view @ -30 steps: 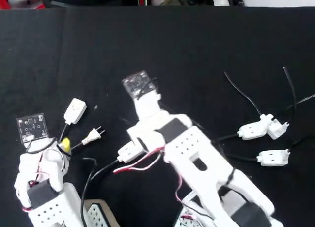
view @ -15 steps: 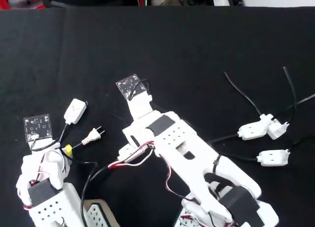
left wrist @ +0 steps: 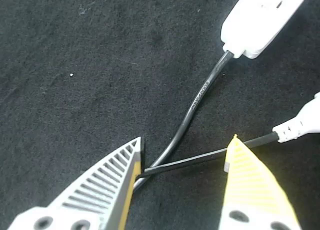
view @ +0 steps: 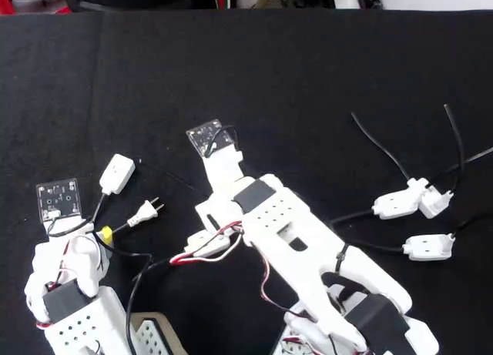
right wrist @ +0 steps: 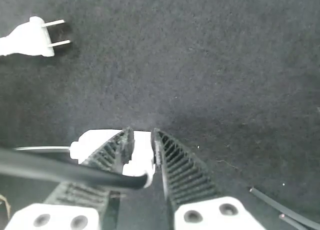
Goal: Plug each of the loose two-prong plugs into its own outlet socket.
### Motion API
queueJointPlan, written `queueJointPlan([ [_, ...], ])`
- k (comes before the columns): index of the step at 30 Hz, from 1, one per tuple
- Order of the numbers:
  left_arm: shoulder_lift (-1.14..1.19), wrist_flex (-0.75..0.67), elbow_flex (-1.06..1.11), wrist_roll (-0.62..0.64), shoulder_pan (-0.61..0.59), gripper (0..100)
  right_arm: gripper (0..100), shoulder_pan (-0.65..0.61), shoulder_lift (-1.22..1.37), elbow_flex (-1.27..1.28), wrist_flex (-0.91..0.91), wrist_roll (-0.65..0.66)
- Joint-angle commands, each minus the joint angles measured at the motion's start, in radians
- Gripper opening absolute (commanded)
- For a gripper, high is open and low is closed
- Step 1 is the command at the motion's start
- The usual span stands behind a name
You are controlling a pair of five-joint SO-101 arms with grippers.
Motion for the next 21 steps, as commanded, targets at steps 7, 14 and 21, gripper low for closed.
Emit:
queueJointPlan([
  [7,-0.009,-0.015,-0.005,-0.008,-0.010,27,1.1,0.005,-0.067,-0.033,0.021,-0.008],
  [14,-0.009,-0.015,-0.005,-0.008,-0.010,27,1.1,0.009,-0.312,0.096,0.021,-0.012],
  [21,-0.009,-0.015,-0.005,-0.008,-0.008,27,1.1,-0.066,-0.292,0.168,0.020,-0.083],
])
